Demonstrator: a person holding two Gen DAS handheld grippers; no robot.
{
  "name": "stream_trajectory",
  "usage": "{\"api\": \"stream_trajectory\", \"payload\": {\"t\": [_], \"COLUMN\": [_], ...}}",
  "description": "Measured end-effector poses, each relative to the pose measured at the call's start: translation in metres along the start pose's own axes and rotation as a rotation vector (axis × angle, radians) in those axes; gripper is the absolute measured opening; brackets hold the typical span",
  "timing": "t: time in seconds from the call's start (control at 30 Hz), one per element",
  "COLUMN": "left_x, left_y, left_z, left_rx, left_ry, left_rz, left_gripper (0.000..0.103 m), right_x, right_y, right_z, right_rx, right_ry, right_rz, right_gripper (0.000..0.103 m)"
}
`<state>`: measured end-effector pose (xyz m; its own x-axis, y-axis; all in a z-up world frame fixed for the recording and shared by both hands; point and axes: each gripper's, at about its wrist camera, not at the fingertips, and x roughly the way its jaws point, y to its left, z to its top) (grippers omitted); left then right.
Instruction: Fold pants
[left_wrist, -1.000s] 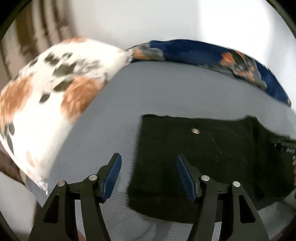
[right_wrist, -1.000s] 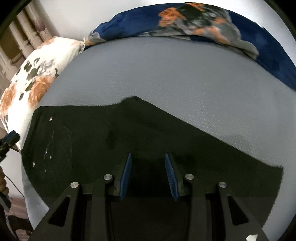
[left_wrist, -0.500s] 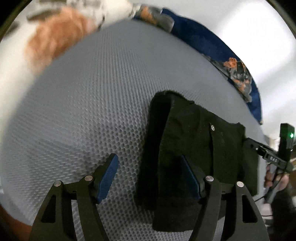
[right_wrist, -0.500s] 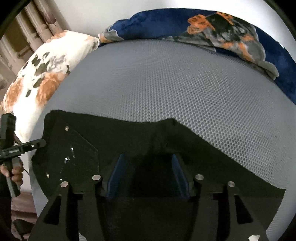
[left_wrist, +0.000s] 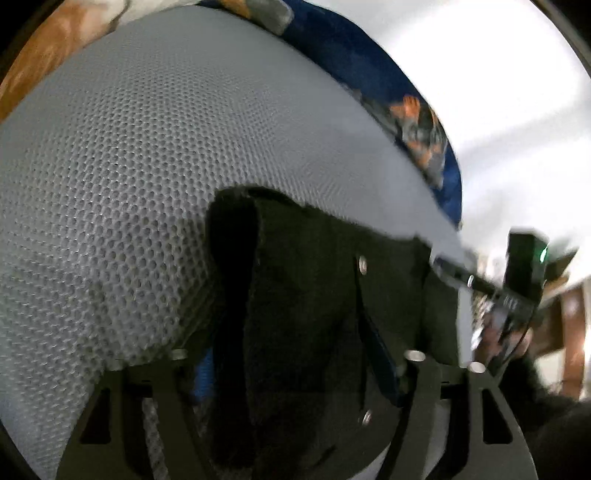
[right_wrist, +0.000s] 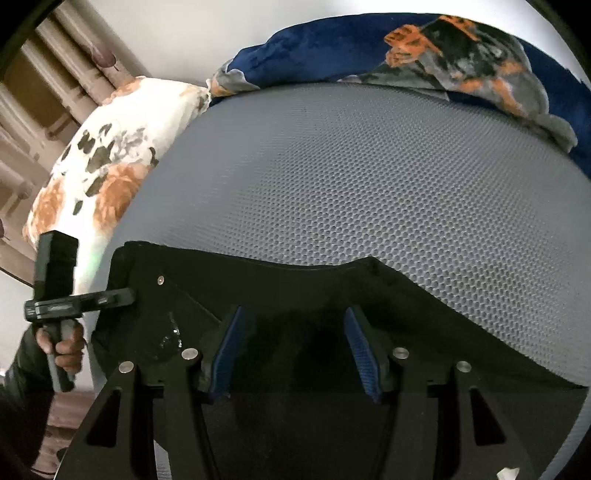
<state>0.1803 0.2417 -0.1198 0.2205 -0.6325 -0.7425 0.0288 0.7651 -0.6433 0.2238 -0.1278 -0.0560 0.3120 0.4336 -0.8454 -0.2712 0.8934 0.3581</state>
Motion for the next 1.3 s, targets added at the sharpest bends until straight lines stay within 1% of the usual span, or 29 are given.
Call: {"api": "stream_trajectory", "payload": {"t": [0.03, 0.07, 0.1, 0.17, 0.2, 0.23, 0.27, 0.3, 0.37, 0.4, 0.43, 0.53, 0.6, 0.63, 0.7, 0.8, 0.87, 0.93, 1.03, 1.07, 1.13, 1.23, 1.27, 1.3], "left_x": [0.003, 0.002, 0.002, 0.0, -0.002, -0.005, -0.009, -0.016, -0.024, -0.028, -0.03, -0.03, -0.019, -0.014, 0.007, 0.045, 0.076, 0.113, 0.149, 0.164, 0.179, 0.185, 0.18, 0.174], "left_y": [0.002, 0.0, -0.008, -0.033, -0.046, -0.055, -0.062, -0.07, -0.085, -0.101, -0.108, -0.149, -0.184, -0.194, -0.229, -0.268, -0.29, -0.312, -0.325, -0.327, -0.323, -0.327, -0.33, -0.332], "left_z": [0.001, 0.0, -0.003, -0.008, -0.011, -0.013, -0.014, -0.014, -0.015, -0.018, -0.017, -0.021, -0.024, -0.025, -0.028, -0.033, -0.038, -0.044, -0.057, -0.061, -0.069, -0.077, -0.077, -0.077], "left_rx": [-0.022, -0.026, -0.019, 0.038, 0.06, 0.056, 0.037, -0.005, -0.051, -0.059, -0.058, -0.036, -0.015, -0.006, 0.043, 0.105, 0.153, 0.215, 0.268, 0.293, 0.34, 0.399, 0.416, 0.428], "left_ry": [-0.004, -0.022, -0.036, -0.064, -0.076, -0.09, -0.102, -0.112, -0.123, -0.135, -0.14, -0.153, -0.151, -0.148, -0.14, -0.114, -0.093, -0.076, -0.047, -0.03, -0.024, -0.006, -0.007, -0.009], "left_rz": [-0.002, 0.008, 0.046, 0.162, 0.216, 0.236, 0.235, 0.212, 0.18, 0.173, 0.172, 0.159, 0.138, 0.131, 0.134, 0.142, 0.158, 0.195, 0.246, 0.269, 0.307, 0.279, 0.242, 0.212], "left_gripper": [0.045, 0.039, 0.037, 0.034, 0.03, 0.027, 0.023, 0.019, 0.015, 0.013, 0.012, 0.011, 0.011, 0.011, 0.011, 0.011, 0.011, 0.011, 0.011, 0.012, 0.017, 0.037, 0.053, 0.065], "right_x": [-0.001, -0.003, -0.008, -0.018, -0.024, -0.033, -0.04, -0.05, -0.067, -0.078, -0.086, -0.113, -0.128, -0.136, -0.148, -0.157, -0.158, -0.155, -0.149, -0.148, -0.144, -0.139, -0.138, -0.137], "right_y": [-0.001, -0.002, -0.004, -0.009, -0.013, -0.019, -0.025, -0.032, -0.045, -0.054, -0.059, -0.079, -0.092, -0.099, -0.113, -0.132, -0.146, -0.156, -0.169, -0.171, -0.175, -0.177, -0.178, -0.178], "right_z": [0.0, 0.0, -0.002, -0.003, -0.005, -0.006, -0.007, -0.01, -0.017, -0.022, -0.025, -0.042, -0.053, -0.059, -0.071, -0.088, -0.098, -0.107, -0.116, -0.118, -0.122, -0.123, -0.123, -0.122], "right_rx": [0.0, 0.0, -0.002, -0.006, -0.005, 0.002, 0.012, 0.027, 0.053, 0.068, 0.076, 0.101, 0.12, 0.13, 0.148, 0.181, 0.211, 0.237, 0.269, 0.276, 0.287, 0.289, 0.289, 0.29], "right_ry": [-0.001, -0.004, -0.015, -0.034, -0.046, -0.062, -0.075, -0.092, -0.117, -0.136, -0.148, -0.189, -0.21, -0.22, -0.235, -0.24, -0.232, -0.22, -0.202, -0.197, -0.186, -0.17, -0.165, -0.161], "right_rz": [0.002, 0.003, 0.004, -0.003, -0.007, -0.01, -0.011, -0.012, -0.016, -0.019, -0.021, -0.034, -0.036, -0.038, -0.042, -0.048, -0.047, -0.043, -0.024, -0.018, 0.0, 0.028, 0.043, 0.059], "right_gripper": [0.054, 0.054, 0.054, 0.054, 0.054, 0.054, 0.054, 0.054, 0.054, 0.054, 0.054, 0.055, 0.055, 0.056, 0.057, 0.057, 0.057, 0.057, 0.057, 0.057, 0.057, 0.057, 0.057, 0.057]}}
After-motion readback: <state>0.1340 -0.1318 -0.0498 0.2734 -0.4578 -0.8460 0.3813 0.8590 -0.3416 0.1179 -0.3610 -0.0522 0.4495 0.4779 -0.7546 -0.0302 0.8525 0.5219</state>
